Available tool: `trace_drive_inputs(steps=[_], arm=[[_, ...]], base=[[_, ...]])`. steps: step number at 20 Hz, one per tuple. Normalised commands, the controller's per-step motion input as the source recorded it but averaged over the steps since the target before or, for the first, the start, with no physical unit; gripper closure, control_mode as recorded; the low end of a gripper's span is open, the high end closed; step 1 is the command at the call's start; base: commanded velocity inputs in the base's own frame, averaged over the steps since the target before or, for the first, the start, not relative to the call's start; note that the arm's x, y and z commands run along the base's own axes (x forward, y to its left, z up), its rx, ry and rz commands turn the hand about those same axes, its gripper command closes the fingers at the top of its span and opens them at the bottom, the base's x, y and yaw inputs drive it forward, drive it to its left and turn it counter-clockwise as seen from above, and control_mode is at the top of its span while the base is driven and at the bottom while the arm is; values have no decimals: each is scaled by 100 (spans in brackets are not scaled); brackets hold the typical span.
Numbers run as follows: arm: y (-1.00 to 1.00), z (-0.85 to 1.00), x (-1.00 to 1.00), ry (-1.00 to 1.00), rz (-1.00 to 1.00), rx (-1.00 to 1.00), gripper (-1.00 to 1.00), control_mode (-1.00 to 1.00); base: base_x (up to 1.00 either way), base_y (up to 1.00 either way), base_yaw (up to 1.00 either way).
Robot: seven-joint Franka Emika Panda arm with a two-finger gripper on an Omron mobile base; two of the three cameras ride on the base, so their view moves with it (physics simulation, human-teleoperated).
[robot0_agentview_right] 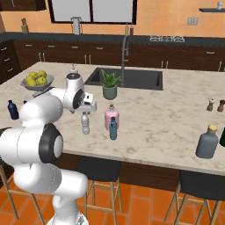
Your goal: Move the plastic bottles in the middle to the plastics group, and the glass bottles in the middle to the glass group.
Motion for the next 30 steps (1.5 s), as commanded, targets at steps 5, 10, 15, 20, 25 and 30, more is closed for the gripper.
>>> trace_drive_inputs(steps=[5,10,15,20,25,30], arm=[[8,-11,4,1,2,-4,-100,-100],[-5,0,10,0,0,0,-100,-100],[-6,-4,22,1,0,0,-100,-100],[0,-24,18,3,0,0,-100,-100],[0,-24,7,2,1,0,-100,-100],[0,-17,13,0,1,0,-100,-100]], base=[[0,0,0],[0,0,0],[0,0,0],[0,0,0],[0,0,0],[0,0,0]])
